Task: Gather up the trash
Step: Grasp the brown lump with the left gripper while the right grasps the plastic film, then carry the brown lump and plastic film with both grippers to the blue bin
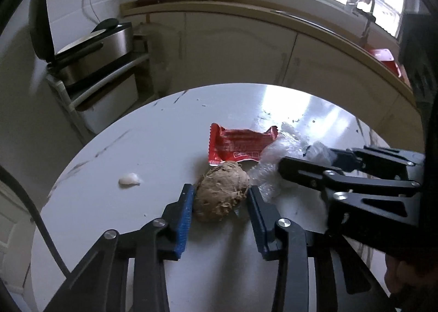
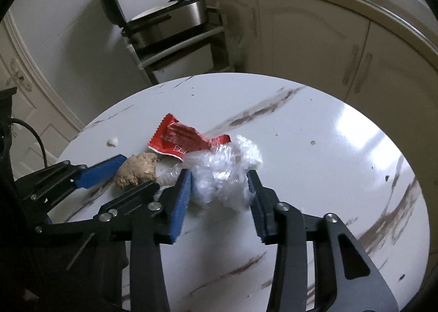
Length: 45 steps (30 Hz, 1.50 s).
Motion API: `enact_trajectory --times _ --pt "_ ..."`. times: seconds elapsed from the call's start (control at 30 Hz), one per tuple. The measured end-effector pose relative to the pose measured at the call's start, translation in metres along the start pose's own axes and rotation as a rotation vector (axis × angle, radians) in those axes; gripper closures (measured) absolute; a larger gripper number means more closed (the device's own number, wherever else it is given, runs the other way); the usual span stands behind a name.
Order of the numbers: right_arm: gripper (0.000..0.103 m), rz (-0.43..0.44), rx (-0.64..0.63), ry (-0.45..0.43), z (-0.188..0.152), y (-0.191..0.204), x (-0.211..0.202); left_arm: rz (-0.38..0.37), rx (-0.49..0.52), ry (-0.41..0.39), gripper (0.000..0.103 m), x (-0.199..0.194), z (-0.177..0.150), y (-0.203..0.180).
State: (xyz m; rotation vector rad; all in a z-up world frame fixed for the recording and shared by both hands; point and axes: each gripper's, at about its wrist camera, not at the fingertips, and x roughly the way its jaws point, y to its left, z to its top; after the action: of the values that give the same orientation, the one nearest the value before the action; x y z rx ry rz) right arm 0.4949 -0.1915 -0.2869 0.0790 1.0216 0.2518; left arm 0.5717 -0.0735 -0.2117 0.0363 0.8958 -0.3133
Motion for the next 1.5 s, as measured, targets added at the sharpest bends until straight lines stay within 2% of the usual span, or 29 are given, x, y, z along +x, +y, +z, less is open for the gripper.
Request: enact_trajectory --times 0.13,0.3,0.37,0.4,0.43,0.47,0.5,0.57,0.63,0.73,0.9,1.13,1.27,1.5 --pt "0.076 0.024 0.025 -0.007 -0.009 -0.01 -0.009 -0.034 -0.04 0.004 0.068 0.002 0.0 0.019" --pt "0.076 0.025 0.046 -0.017 -0.015 -0.02 -0.017 -0.024 -0.041 0.008 0.07 0.009 0.002 0.027" --pt "0.061 0.018 0.061 -0.018 -0.014 -0.022 -0.018 -0.014 -0.048 0.006 0.068 0.008 -0.002 0.02" --pt "0.044 0.013 0.066 -0.019 -0.013 -0.023 -0.018 -0.012 -0.046 0.007 0.068 0.01 -0.001 0.019" --pt "0.04 0.008 0.073 -0.022 -0.012 -0.025 -0.018 -0.012 -0.04 0.006 0.068 0.013 0.002 0.019" --pt "0.04 0.012 0.075 -0.023 -0.011 -0.024 -0.016 -0.016 -0.039 0.004 0.069 0.016 0.004 0.019" --pt "0.04 0.02 0.076 -0.023 -0.009 -0.023 -0.014 -0.016 -0.041 0.002 0.071 0.012 0.002 0.014" --pt "0.048 0.021 0.054 -0.019 -0.004 -0.018 -0.008 -0.026 -0.059 -0.004 0.074 0.01 0.0 0.013" --pt "0.067 0.003 0.015 -0.016 -0.001 -0.01 -0.004 -0.041 -0.091 -0.004 0.074 0.01 -0.002 0.018" --pt "0.082 0.022 0.008 -0.01 -0.004 -0.005 -0.006 -0.054 -0.144 -0.01 0.075 0.002 -0.011 0.025" --pt "0.084 0.021 0.045 -0.053 -0.02 -0.013 -0.027 -0.047 -0.18 -0.043 0.075 -0.037 -0.039 0.03" --pt "0.084 0.016 0.098 -0.13 -0.051 -0.032 -0.085 -0.005 -0.167 -0.09 0.075 -0.095 -0.09 0.023" --pt "0.084 0.016 0.118 -0.173 -0.071 -0.038 -0.118 -0.001 -0.142 -0.098 0.075 -0.122 -0.113 -0.001" --pt "0.084 0.009 0.18 -0.217 -0.123 -0.061 -0.167 -0.065 -0.068 -0.124 0.075 -0.159 -0.128 -0.056"
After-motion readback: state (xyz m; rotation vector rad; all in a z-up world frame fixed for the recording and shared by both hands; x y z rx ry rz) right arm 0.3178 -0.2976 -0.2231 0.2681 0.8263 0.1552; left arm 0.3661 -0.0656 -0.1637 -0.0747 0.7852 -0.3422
